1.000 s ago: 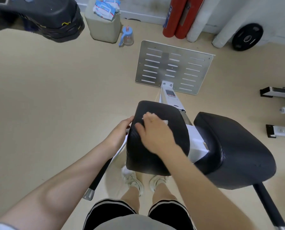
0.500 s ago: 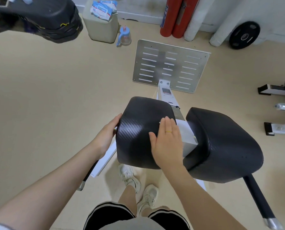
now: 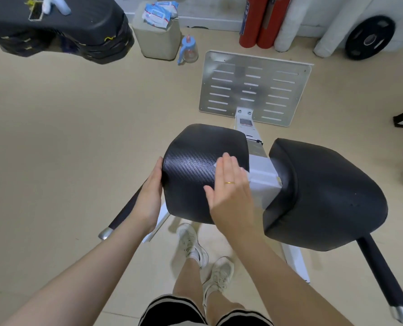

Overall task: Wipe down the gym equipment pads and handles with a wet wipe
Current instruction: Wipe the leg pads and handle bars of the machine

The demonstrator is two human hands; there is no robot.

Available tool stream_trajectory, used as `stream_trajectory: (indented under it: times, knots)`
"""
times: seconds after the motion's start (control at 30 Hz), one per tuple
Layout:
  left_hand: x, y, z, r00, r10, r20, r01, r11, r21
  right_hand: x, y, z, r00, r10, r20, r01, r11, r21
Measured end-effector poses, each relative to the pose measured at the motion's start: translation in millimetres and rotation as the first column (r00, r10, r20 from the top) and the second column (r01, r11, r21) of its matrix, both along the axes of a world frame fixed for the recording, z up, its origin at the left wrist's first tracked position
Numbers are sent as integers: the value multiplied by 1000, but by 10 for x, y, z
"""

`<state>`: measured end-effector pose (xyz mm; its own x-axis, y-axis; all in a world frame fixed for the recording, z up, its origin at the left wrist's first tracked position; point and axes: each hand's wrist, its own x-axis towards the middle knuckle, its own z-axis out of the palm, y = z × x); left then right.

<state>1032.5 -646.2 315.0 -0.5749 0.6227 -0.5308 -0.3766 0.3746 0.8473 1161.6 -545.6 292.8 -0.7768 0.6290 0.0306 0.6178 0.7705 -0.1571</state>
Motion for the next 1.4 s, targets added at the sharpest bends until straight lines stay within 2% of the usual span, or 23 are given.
stream_trajectory:
  times: [0.17, 0.3, 0.4, 0.47, 0.63, 0.77, 0.83, 0.93, 1.1, 1.2, 1.3, 1.33, 1.4]
  knots:
    - [-39, -18, -65, 1000, -25, -10, 25, 1000, 18, -103, -155, -17, 988, -147, -35, 148, 989, 22]
    - [-66, -62, -62, 999, -38, 12, 38, 999, 1, -497, -711, -160, 996, 90, -6, -90, 996, -15]
    - [-126, -96, -63, 997, -71, -26, 69, 996, -56, -597, -845, -154, 995, 88, -49, -92, 991, -98]
    - [-188, -144, -62, 993, -119, -17, 119, 993, -25, -505, -725, -158, 994, 107, -8, -107, 992, -65]
    - [-304, -234, -172, 965, -257, -47, 258, 966, 18, -6, -238, -245, 989, -115, -88, 124, 985, 116]
    - [-339, -308, -258, 957, -288, -19, 288, 950, 120, -287, -399, -220, 951, -282, -128, 296, 948, 112]
    - [-431, -351, -311, 955, -293, 48, 282, 945, 166, -600, -559, -243, 966, -206, -157, 222, 971, 90]
    - [-536, -412, -357, 939, -333, 85, 310, 927, 211, -862, -764, -392, 987, 23, -156, 7, 981, 193]
    - [-485, -557, -443, 924, -360, 129, 333, 923, 196, -494, -836, -556, 975, 222, 27, -220, 926, 306]
    - [-462, -562, -403, 915, -397, 75, 380, 909, 171, -351, -616, -448, 990, 138, 36, -141, 917, 373]
    - [-401, -548, -404, 926, -375, -37, 375, 911, 171, -339, -379, -316, 994, -64, -86, 86, 956, 280]
    - [-329, -543, -414, 934, -346, -84, 356, 915, 192, -326, -357, -324, 990, -80, -118, 109, 959, 263]
    - [-159, -525, -481, 954, -253, -162, 290, 919, 267, -298, -420, -434, 989, -1, -145, 45, 952, 302]
